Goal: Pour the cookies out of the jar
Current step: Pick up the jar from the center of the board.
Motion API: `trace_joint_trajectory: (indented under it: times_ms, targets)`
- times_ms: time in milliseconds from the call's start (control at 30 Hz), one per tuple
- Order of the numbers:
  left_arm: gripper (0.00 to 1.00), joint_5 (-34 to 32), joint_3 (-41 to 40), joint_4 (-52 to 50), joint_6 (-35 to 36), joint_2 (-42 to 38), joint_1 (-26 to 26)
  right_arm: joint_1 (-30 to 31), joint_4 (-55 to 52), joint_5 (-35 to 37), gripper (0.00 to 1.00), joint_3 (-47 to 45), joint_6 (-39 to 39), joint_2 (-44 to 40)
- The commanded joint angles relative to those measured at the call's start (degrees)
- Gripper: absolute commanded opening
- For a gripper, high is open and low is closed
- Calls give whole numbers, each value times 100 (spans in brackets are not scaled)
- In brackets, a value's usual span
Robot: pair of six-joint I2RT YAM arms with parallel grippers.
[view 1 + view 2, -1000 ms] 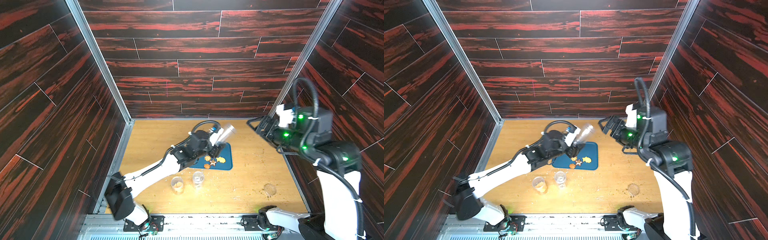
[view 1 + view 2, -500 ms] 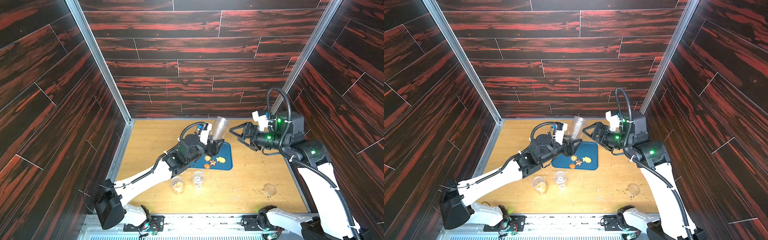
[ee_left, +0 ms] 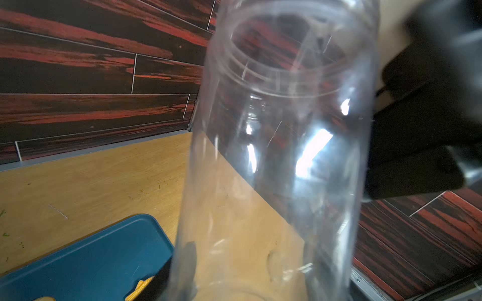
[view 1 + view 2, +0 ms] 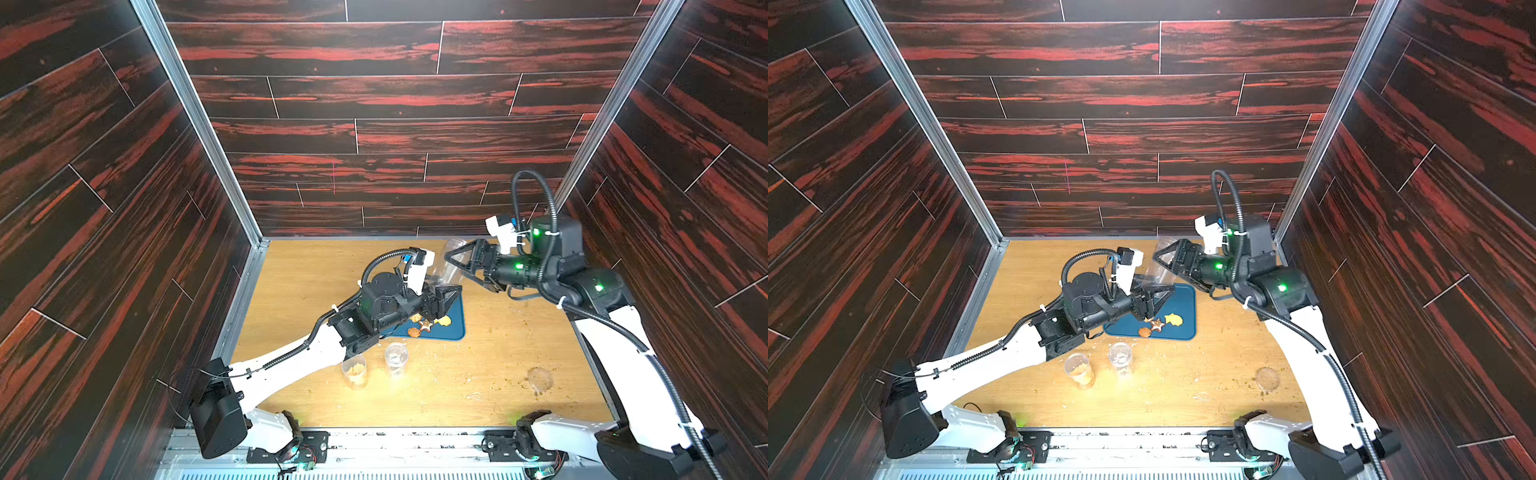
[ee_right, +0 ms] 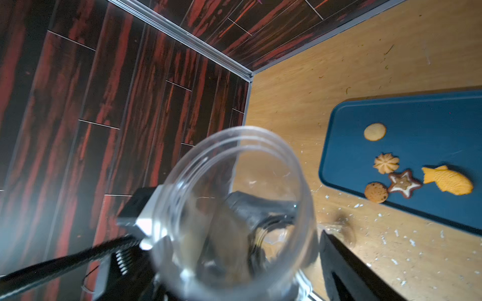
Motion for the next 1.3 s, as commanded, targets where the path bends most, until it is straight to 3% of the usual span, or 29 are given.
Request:
trace_joint_trajectory:
  times_ms: [0,300,733,833,1133,1267]
  targets:
    - [20,213,206,65,90,-137,-178,105,79,176,88,118,-149,85]
    - [21,332,297,140,27,-40,-306,100,226,973,87,-220,-228,-101]
    - [28,61,304,239,139,37,-303,100,514,842,61,-363,-268,-158]
    - [30,13,322,260,158,72,-300,100,513,824,59,-390,-309,-167]
    - [43,-80,272,267,132,85,-242,100,453,1182,59,-354,-517,-262]
    - [59,-206,163,189,168,-49,-229,101,283,1478,59,-335,-580,-264]
